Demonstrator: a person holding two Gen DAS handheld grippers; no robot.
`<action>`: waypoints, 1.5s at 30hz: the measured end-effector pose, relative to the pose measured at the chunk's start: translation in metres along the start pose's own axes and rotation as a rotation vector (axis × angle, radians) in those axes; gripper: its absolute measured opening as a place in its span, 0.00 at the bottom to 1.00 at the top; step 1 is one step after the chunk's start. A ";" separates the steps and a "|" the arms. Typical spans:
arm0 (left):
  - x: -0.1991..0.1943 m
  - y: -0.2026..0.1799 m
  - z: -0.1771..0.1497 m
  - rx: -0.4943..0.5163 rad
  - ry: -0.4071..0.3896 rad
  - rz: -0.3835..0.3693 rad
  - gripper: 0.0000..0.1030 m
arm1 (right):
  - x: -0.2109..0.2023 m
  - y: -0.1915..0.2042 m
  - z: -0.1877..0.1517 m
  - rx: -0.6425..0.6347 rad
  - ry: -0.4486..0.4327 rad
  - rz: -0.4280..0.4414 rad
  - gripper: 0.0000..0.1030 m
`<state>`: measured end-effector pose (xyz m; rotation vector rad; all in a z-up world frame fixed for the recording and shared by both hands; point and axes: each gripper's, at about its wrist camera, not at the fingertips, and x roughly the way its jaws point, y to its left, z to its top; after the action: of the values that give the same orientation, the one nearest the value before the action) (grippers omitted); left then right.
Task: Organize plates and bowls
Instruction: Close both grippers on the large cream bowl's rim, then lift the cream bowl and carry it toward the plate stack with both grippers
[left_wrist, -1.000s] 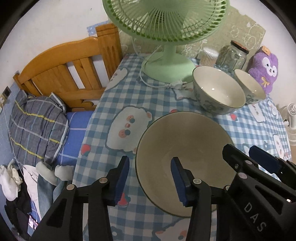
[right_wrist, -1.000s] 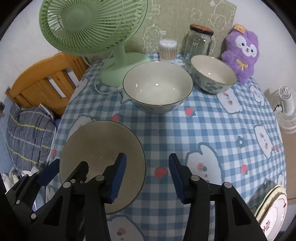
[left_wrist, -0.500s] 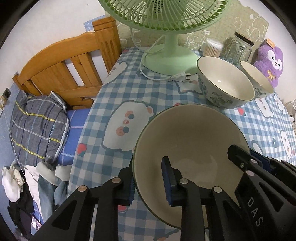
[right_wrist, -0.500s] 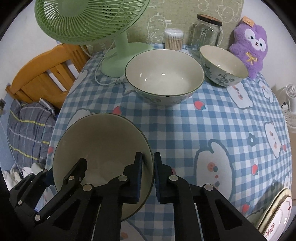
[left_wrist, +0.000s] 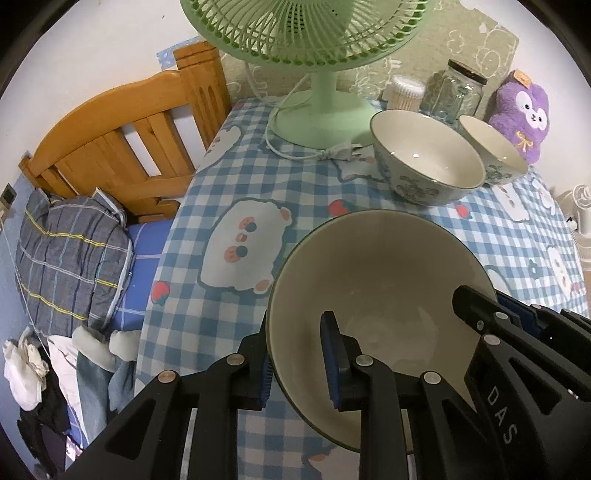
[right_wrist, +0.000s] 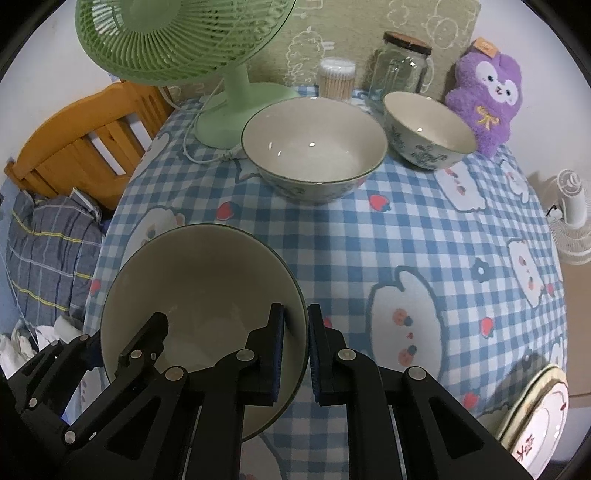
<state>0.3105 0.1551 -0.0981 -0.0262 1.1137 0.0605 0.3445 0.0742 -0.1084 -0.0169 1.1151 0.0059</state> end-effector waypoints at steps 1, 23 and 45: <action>-0.003 -0.001 0.000 0.002 -0.004 -0.001 0.21 | -0.003 -0.001 -0.001 0.002 -0.005 -0.003 0.15; -0.087 -0.040 -0.038 0.088 -0.113 -0.054 0.21 | -0.099 -0.042 -0.053 0.073 -0.115 -0.058 0.15; -0.110 -0.091 -0.105 0.119 -0.091 -0.067 0.21 | -0.121 -0.095 -0.126 0.080 -0.098 -0.069 0.15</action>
<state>0.1734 0.0548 -0.0469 0.0449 1.0232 -0.0637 0.1796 -0.0221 -0.0543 0.0157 1.0157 -0.0988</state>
